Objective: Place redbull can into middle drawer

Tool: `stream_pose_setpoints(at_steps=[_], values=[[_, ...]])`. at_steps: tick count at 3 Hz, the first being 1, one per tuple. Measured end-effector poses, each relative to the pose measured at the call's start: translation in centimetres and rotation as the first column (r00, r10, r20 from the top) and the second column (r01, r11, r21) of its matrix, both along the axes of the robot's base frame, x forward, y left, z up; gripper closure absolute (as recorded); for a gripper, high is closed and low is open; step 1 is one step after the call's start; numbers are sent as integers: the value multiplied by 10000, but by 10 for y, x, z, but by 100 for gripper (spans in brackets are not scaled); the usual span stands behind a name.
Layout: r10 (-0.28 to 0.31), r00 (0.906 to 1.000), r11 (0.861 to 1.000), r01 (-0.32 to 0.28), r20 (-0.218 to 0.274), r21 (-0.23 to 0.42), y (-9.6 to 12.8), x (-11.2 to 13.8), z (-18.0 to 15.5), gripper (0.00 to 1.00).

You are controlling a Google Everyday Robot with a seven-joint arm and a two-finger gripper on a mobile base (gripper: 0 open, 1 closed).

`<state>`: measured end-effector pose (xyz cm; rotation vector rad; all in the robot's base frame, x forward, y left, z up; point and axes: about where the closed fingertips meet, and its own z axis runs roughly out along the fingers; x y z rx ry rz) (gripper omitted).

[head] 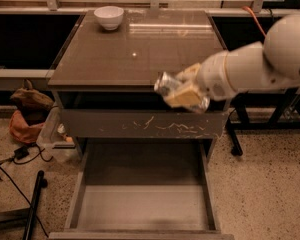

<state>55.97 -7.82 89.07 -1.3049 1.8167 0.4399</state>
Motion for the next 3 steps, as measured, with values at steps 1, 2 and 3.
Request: stream_pose_setpoints(at_steps=[1,2,3], values=[[181,9810,9993,-241,-1933,-285,-2,-37,-108,100],[322,9725,9985,-416,-2307,-360,2,-49,-127,100],[323,9725,9985,-417,-2308,-359,2,-49,-127,100]])
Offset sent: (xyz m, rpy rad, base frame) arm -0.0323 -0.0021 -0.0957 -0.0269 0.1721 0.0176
